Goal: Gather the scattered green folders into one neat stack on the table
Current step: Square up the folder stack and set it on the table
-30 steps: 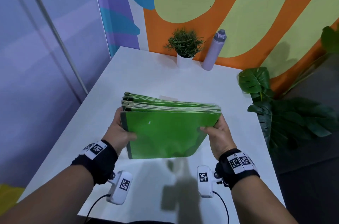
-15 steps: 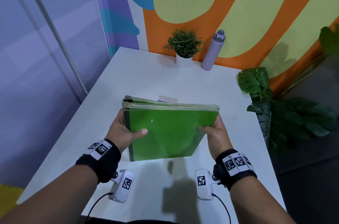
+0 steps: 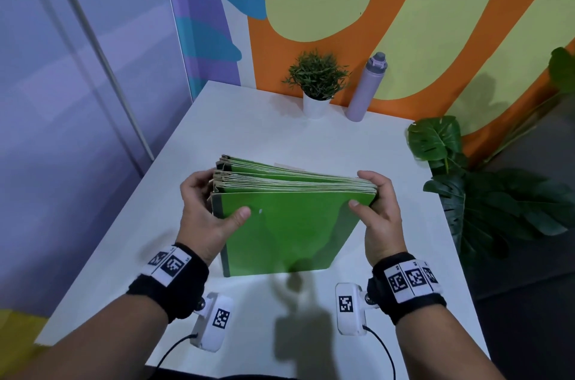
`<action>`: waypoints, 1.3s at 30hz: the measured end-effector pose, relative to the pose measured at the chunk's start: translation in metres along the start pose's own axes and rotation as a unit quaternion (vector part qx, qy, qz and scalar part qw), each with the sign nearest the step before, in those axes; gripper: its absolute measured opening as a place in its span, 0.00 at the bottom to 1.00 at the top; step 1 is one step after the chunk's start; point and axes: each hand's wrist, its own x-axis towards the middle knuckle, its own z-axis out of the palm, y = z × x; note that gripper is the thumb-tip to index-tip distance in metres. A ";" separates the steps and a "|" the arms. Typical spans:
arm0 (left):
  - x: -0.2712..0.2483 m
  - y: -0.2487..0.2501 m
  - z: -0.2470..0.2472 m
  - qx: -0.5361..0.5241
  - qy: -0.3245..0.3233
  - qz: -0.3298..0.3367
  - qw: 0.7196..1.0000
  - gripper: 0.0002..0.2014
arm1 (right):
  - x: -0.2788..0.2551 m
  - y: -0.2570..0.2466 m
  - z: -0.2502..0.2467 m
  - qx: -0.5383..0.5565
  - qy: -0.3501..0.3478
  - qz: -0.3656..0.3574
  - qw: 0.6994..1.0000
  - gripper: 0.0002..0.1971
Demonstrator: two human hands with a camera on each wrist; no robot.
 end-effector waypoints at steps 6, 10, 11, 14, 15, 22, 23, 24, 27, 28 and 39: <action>-0.010 -0.004 0.002 0.012 -0.018 -0.021 1.000 0.27 | 0.001 -0.001 0.004 0.020 0.004 0.011 1.000 0.21; -0.001 -0.003 -0.004 -0.006 -0.026 -0.040 0.999 0.26 | -0.001 -0.001 0.005 0.020 0.007 0.016 1.000 0.20; 0.000 -0.002 -0.005 -0.008 -0.035 -0.047 0.998 0.26 | -0.001 -0.001 0.005 0.019 0.007 0.016 1.000 0.20; 0.004 0.003 -0.007 -0.023 -0.061 -0.076 0.995 0.24 | 0.001 -0.002 0.006 0.012 0.010 0.016 1.000 0.18; 0.005 0.002 -0.005 -0.028 -0.062 -0.082 0.994 0.22 | 0.000 -0.002 0.006 0.010 0.012 0.019 1.000 0.19; 0.010 0.002 0.003 0.011 -0.049 -0.057 0.997 0.27 | -0.008 0.007 0.005 0.000 0.022 0.037 0.999 0.19; 0.010 0.001 0.002 0.019 -0.054 -0.068 0.996 0.26 | -0.010 0.008 0.006 0.000 0.019 0.043 0.999 0.18; 0.010 0.000 -0.001 0.028 -0.056 -0.081 0.995 0.27 | -0.012 0.010 0.006 0.005 0.015 0.054 0.998 0.17; 0.005 -0.007 -0.007 0.065 -0.074 -0.124 0.987 0.34 | -0.017 0.017 0.006 0.017 0.009 0.078 0.997 0.17; 0.003 -0.012 -0.009 0.073 -0.080 -0.139 0.984 0.36 | -0.019 0.021 0.005 0.008 0.007 0.085 0.996 0.17; -0.027 -0.035 0.000 0.095 -0.040 -0.209 0.973 0.22 | -0.044 0.074 -0.007 -0.242 0.043 0.168 0.955 0.11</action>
